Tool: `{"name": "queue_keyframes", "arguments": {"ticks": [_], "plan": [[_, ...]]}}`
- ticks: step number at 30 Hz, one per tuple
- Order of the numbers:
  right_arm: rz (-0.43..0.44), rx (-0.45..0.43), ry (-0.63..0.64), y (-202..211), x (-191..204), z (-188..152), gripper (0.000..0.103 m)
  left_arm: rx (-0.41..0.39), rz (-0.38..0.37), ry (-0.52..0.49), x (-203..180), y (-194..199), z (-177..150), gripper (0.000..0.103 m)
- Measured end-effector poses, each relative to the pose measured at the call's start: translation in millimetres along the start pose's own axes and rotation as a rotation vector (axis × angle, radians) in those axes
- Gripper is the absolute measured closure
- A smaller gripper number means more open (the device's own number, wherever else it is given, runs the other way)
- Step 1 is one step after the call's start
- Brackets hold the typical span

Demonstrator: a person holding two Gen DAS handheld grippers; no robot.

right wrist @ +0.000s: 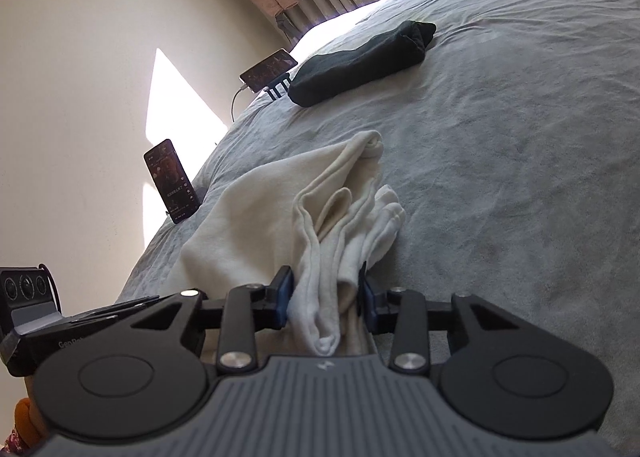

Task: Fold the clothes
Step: 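Lift the folded sweatshirt with both grippers and carry it toward the dark folded garment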

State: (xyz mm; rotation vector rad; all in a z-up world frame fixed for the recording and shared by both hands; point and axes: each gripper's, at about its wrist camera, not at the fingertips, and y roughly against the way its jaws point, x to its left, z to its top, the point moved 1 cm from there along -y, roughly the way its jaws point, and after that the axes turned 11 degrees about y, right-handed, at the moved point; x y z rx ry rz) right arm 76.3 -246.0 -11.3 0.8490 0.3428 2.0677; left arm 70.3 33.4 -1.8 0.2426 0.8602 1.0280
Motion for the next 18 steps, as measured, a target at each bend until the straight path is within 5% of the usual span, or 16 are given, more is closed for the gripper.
{"name": "queue_keyframes", "arguments": {"ticks": [18], "plan": [[-0.032, -0.079, 0.046, -77.3, -20.2, 132.7, 0.064, -0.082, 0.089, -0.114, 6.1, -72.7, 146.3, 0.074]]}}
